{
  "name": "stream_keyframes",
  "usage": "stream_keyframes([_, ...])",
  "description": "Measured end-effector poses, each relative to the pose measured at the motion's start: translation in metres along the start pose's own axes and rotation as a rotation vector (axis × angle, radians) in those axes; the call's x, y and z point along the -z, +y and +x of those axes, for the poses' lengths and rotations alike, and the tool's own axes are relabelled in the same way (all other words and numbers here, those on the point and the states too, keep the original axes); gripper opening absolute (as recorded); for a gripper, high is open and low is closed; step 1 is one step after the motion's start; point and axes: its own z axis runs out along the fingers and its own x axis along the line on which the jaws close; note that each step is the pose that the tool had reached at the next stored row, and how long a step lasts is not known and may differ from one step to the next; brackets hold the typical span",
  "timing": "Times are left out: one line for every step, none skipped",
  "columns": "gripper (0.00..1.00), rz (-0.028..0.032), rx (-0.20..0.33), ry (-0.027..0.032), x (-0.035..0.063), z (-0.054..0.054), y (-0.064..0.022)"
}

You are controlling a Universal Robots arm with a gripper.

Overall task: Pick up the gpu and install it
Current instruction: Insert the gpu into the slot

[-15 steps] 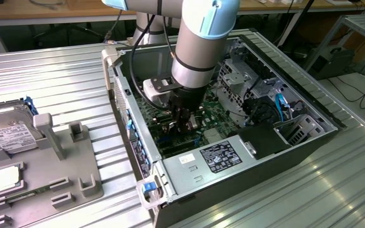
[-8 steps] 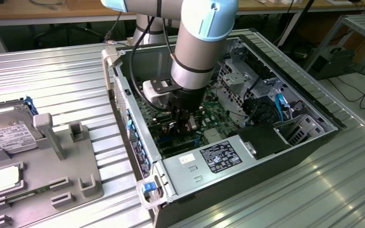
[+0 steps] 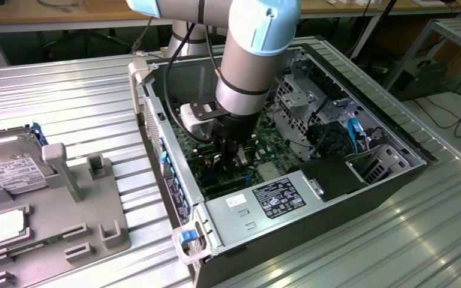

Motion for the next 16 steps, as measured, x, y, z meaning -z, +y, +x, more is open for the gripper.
stream_keyframes([0.41,-0.0010,0.000,0.0021,0.0020,0.000,0.0001])
stream_keyframes([0.41,-0.0001,0.000,0.0015,0.0037,0.000,0.0000])
stream_keyframes([0.41,0.0008,0.000,0.0014,0.0069,0.000,0.0000])
stream_keyframes([0.48,0.0014,0.000,0.0017,0.0104,0.000,0.0001])
stream_keyframes([0.48,0.0030,0.000,0.0017,0.0156,-0.001,0.0002])
stream_keyframes([0.48,0.0043,0.000,0.0015,0.0190,-0.001,0.0003])
stream_keyframes([0.48,0.0052,0.000,0.0016,0.0223,-0.001,0.0003])
stream_keyframes([0.48,0.0064,0.001,0.0016,0.0266,-0.001,0.0004])
stream_keyframes([0.48,0.0071,0.001,0.0017,0.0295,-0.001,0.0005])
stream_keyframes([0.48,0.0080,0.001,0.0016,0.0326,-0.001,0.0005])
stream_keyframes([0.48,0.0087,0.001,0.0016,0.0356,-0.002,0.0006])
stream_keyframes([0.48,0.0095,0.001,0.0018,0.0385,-0.002,0.0006])
stream_keyframes([0.48,0.0115,0.001,0.0016,0.0451,-0.002,0.0007])
stream_keyframes([0.48,0.0120,0.001,0.0017,0.0485,-0.002,0.0008])
stream_keyframes([0.48,0.0123,0.001,0.0017,0.0514,-0.002,0.0008])
stream_keyframes([0.48,0.0125,0.001,0.0017,0.0538,-0.003,0.0009])
